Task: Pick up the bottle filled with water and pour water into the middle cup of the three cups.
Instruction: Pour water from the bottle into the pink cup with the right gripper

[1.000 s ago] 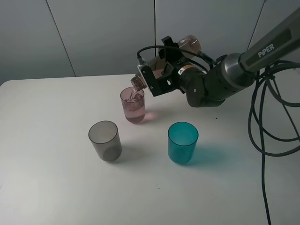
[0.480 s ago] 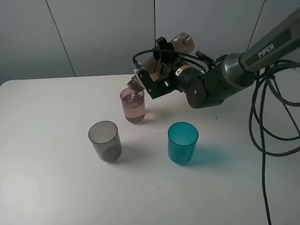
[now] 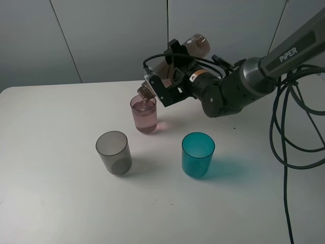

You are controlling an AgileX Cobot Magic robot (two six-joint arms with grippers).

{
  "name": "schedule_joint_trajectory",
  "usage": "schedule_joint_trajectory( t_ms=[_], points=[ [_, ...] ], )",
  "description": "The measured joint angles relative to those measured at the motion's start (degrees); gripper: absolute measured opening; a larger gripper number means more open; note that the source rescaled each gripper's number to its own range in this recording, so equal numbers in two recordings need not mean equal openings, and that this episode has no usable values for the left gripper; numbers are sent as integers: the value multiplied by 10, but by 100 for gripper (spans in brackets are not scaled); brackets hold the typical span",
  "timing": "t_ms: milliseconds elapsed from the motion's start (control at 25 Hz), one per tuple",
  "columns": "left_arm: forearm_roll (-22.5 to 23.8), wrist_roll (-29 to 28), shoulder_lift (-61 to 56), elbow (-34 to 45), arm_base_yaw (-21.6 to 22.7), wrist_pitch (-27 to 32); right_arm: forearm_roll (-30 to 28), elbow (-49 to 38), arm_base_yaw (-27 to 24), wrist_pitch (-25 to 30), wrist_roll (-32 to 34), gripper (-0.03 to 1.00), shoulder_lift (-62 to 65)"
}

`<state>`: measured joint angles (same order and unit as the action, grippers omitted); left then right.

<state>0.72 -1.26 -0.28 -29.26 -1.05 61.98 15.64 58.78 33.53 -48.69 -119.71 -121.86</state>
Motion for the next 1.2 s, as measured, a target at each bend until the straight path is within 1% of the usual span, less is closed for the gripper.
schedule_joint_trajectory(
  t_ms=[320, 400, 480, 520, 600, 840, 920, 1040, 1120, 1160, 1200],
  points=[
    [0, 0, 0, 0, 0, 0, 0, 0, 0, 1, 0, 2, 0],
    [0, 0, 0, 0, 0, 0, -1, 0, 0, 30, 25, 2, 4],
    [0, 0, 0, 0, 0, 0, -1, 0, 0, 75, 73, 2, 15],
    [0, 0, 0, 0, 0, 0, -2, 0, 0, 96, 106, 2, 23],
    [0, 0, 0, 0, 0, 0, -2, 0, 0, 114, 170, 2, 35],
    [0, 0, 0, 0, 0, 0, -16, 1, -11, 122, 350, 2, 53],
    [0, 0, 0, 0, 0, 0, -36, 1, -21, 123, 418, 2, 55],
    [0, 0, 0, 0, 0, 0, -109, -10, -34, 124, 549, 2, 69],
    [0, 0, 0, 0, 0, 0, -193, -26, -45, 124, 653, 2, 85],
    [0, 0, 0, 0, 0, 0, -241, -32, -53, 124, 698, 2, 91],
    [0, 0, 0, 0, 0, 0, -291, -37, -61, 123, 756, 2, 96]
  ],
)
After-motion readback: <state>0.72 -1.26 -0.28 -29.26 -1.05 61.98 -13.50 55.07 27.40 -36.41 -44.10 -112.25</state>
